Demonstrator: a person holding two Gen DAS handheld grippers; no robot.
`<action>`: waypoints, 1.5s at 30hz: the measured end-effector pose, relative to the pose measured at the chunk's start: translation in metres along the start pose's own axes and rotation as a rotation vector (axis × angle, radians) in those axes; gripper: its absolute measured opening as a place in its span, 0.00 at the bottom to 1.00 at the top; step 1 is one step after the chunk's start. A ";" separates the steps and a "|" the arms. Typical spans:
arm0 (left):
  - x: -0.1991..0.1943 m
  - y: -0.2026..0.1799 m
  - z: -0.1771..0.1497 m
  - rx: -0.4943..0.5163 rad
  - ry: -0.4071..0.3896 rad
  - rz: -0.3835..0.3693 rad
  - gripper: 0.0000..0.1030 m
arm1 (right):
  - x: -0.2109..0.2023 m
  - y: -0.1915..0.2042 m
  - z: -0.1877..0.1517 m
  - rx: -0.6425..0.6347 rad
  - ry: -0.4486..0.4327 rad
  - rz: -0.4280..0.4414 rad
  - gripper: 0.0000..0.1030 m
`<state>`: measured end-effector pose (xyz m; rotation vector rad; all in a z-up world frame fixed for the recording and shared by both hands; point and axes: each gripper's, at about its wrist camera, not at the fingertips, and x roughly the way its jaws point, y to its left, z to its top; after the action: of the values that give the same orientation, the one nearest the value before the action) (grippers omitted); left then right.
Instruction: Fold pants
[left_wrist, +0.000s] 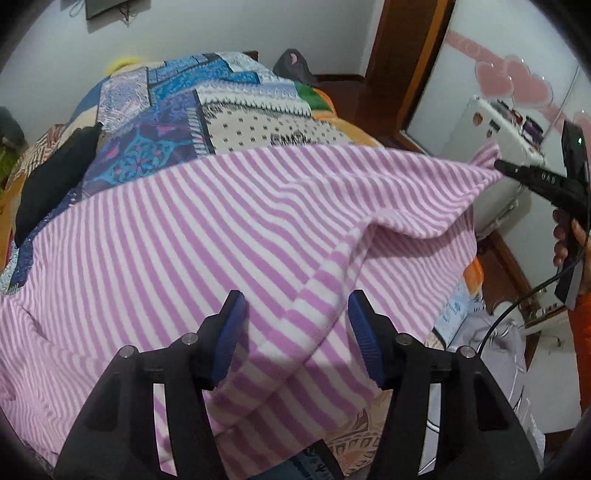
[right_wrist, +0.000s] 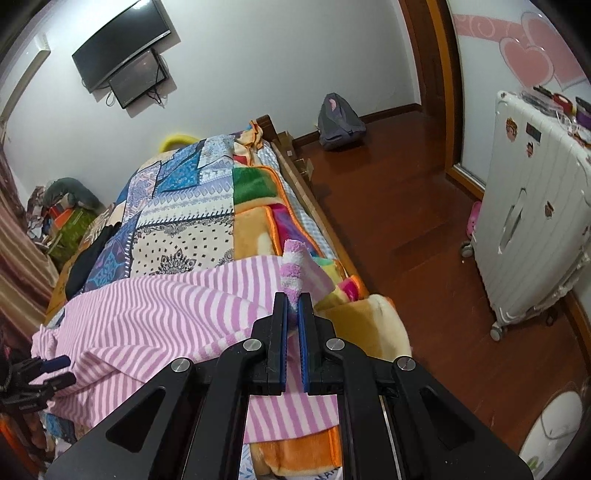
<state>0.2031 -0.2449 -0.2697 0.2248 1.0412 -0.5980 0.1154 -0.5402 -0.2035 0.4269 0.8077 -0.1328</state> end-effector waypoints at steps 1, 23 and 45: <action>0.003 -0.001 -0.002 0.005 0.006 0.007 0.57 | 0.001 0.000 0.000 0.007 0.000 0.002 0.05; -0.020 -0.011 -0.014 0.053 -0.018 0.023 0.02 | -0.018 -0.033 -0.054 0.154 0.064 0.015 0.04; 0.002 -0.006 -0.017 0.059 0.003 0.022 0.02 | 0.067 -0.028 -0.072 0.235 0.215 0.039 0.44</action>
<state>0.1882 -0.2432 -0.2792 0.2880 1.0234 -0.6095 0.1056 -0.5323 -0.3042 0.6869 0.9990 -0.1475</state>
